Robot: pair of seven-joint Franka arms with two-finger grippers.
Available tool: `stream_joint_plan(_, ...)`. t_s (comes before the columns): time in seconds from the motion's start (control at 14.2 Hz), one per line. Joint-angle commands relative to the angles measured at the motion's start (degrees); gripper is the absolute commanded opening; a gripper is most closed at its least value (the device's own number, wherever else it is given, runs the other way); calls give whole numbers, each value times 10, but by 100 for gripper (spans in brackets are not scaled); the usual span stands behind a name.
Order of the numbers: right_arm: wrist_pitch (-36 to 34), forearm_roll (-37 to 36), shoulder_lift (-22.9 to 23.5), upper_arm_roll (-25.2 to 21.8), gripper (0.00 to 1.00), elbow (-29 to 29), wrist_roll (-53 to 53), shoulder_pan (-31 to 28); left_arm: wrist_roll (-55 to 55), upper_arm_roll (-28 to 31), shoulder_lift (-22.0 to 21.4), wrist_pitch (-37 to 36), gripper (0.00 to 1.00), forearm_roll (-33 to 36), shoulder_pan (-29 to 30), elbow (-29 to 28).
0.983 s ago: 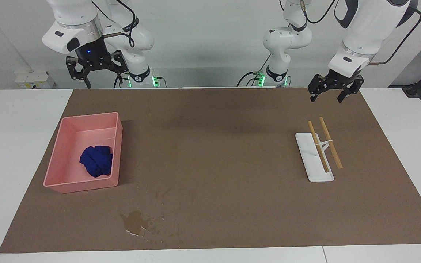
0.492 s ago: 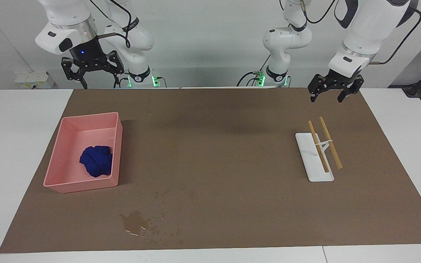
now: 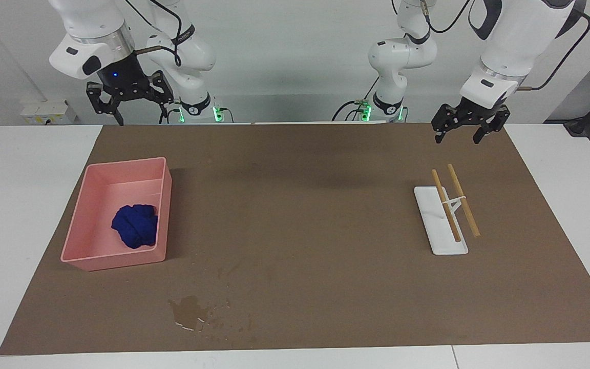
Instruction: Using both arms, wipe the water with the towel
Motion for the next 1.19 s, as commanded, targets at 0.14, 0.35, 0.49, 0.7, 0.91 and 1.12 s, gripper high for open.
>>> stream_joint_plan(0.14,3,9,-20,-136,100,-8,-10,158,-1,4,-6,-7,100,8,-4,-5)
stream_joint_plan(0.35,16,11,-14,-146,100,-10,-11,156,-1,4,-6,-7,100,9,-4,-5)
stream_joint_plan(0.49,14,11,-14,-146,100,-11,-13,155,-1,4,-6,-7,100,8,-4,-5)
stream_joint_plan(0.7,15,11,-15,-147,100,-11,-16,149,-1,4,-6,-7,100,9,-4,-5)
stream_joint_plan(0.91,12,-8,-24,-149,100,-25,-13,152,-1,4,-6,-7,100,8,-4,-5)
stream_joint_plan(1.12,9,-8,-24,-149,100,-23,-17,146,-1,4,-6,-7,100,9,-4,-5)
